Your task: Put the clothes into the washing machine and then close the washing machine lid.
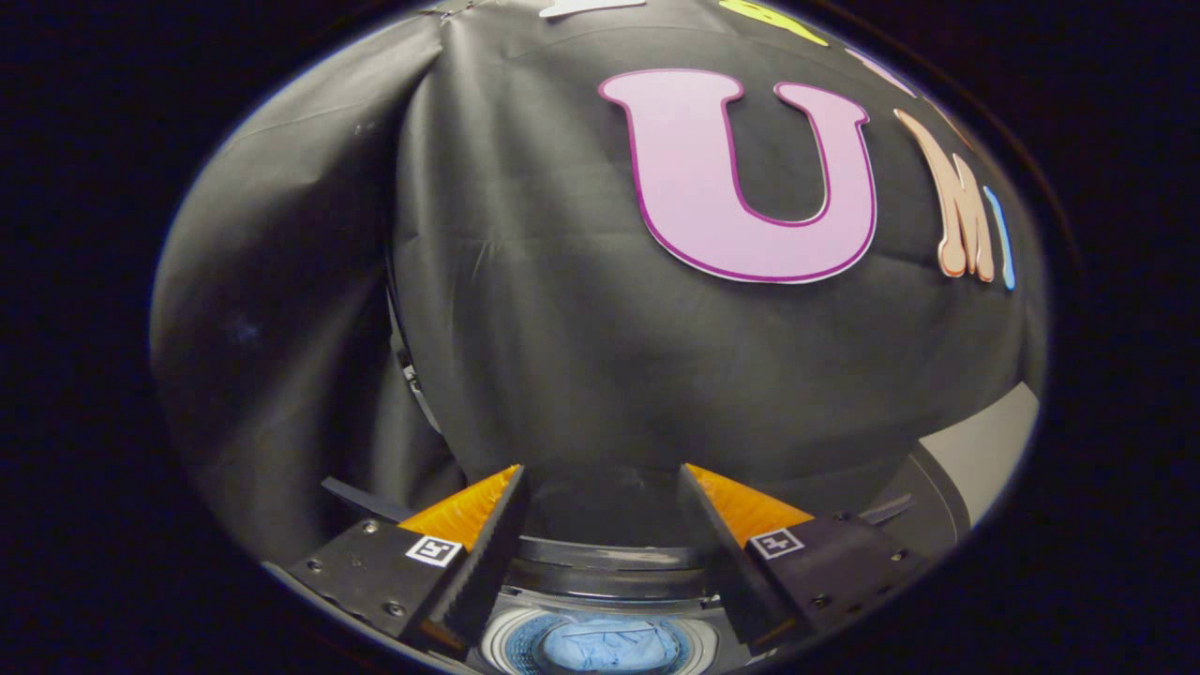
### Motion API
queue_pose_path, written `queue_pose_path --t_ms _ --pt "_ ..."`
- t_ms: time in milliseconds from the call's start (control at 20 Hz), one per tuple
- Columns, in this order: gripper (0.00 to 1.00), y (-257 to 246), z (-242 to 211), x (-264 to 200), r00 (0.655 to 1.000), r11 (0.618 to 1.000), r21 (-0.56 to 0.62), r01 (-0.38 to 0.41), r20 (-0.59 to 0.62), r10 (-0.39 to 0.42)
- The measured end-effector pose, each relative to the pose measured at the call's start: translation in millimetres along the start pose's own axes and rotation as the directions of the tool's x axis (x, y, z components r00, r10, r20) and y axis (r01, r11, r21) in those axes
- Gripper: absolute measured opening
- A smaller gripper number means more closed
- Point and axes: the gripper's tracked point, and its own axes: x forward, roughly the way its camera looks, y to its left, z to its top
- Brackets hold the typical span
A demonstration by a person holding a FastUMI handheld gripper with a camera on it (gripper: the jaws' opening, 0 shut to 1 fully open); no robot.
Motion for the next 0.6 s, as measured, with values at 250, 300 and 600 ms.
queue_pose_path --t_ms 250,300,600 --pt "0.96 -0.9 1.4 0.6 1.0 1.0 -0.001 -0.008 0.026 0.008" --pt "0.96 -1.4 1.9 0.4 0.999 1.0 -0.001 -0.008 0.033 0.008" --pt "0.96 -3.5 -1.9 1.0 0.999 0.999 0.009 -0.032 0.03 0.031"
